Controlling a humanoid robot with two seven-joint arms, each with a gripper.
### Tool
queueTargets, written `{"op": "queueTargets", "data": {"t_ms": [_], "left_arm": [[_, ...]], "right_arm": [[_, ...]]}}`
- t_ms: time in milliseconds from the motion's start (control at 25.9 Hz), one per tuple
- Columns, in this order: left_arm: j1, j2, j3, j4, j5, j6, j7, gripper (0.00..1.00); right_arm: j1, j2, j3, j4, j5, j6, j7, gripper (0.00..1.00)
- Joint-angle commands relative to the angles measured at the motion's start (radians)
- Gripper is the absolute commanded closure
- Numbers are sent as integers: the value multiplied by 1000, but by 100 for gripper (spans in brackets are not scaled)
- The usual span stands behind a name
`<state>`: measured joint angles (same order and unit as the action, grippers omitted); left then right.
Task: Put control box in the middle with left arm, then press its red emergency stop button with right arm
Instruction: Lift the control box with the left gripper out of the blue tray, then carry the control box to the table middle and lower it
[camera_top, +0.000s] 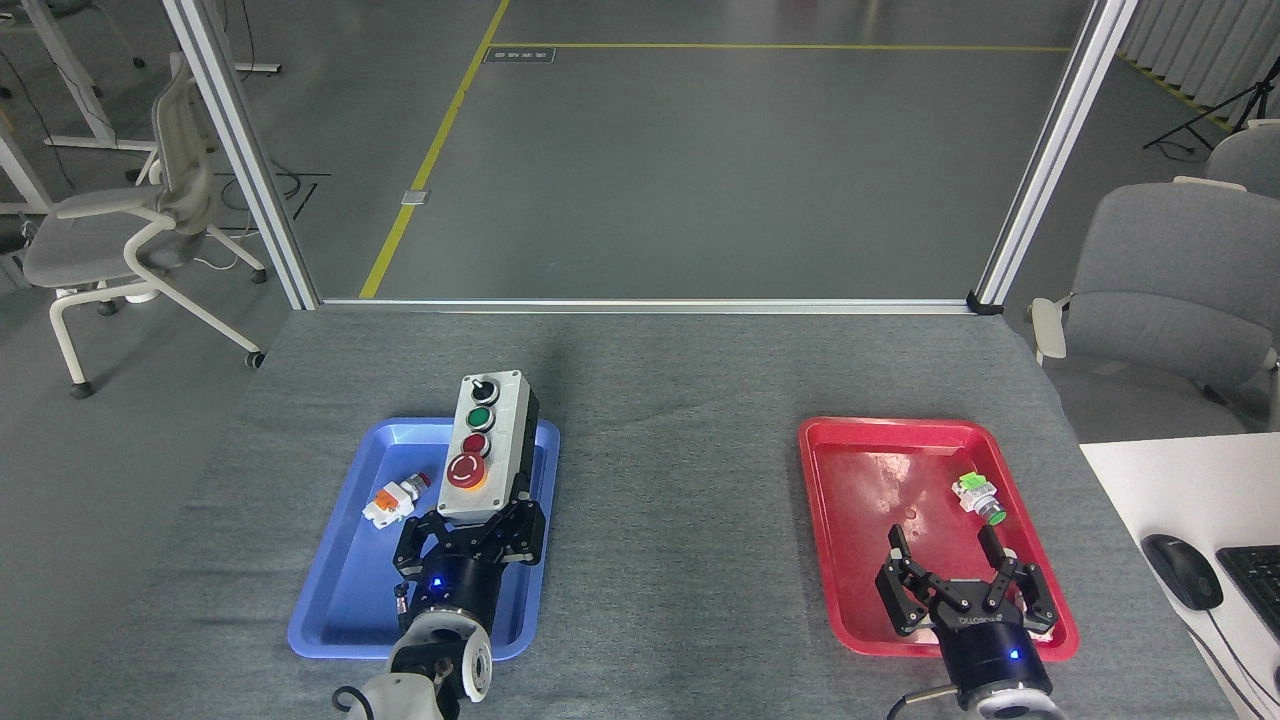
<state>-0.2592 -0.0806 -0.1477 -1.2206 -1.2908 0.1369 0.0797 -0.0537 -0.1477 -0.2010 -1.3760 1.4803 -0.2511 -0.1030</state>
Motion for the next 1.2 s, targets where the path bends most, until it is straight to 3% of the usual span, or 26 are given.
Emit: {"op": "queueTargets", "data": {"t_ms": [0, 193, 502, 1004, 1158], "left_arm": [[-3, -56, -26, 1, -8, 30, 5, 100], [-57, -56, -202, 70, 4, 193, 6, 100], [-141, -59, -424, 294, 8, 316, 3, 100], [-180, -61, -601, 375, 57, 320, -12, 100], [-180, -61, -622, 351, 148, 317, -11, 100]], "right_arm": [[0, -1, 2, 0, 0, -2, -3, 2], [0, -3, 0, 5, 0, -2, -3, 2], [0, 2, 0, 5, 2, -5, -4, 2], [0, 2, 2, 8, 2, -10, -4, 2], [2, 4, 2, 8, 2, -10, -4, 2]]}}
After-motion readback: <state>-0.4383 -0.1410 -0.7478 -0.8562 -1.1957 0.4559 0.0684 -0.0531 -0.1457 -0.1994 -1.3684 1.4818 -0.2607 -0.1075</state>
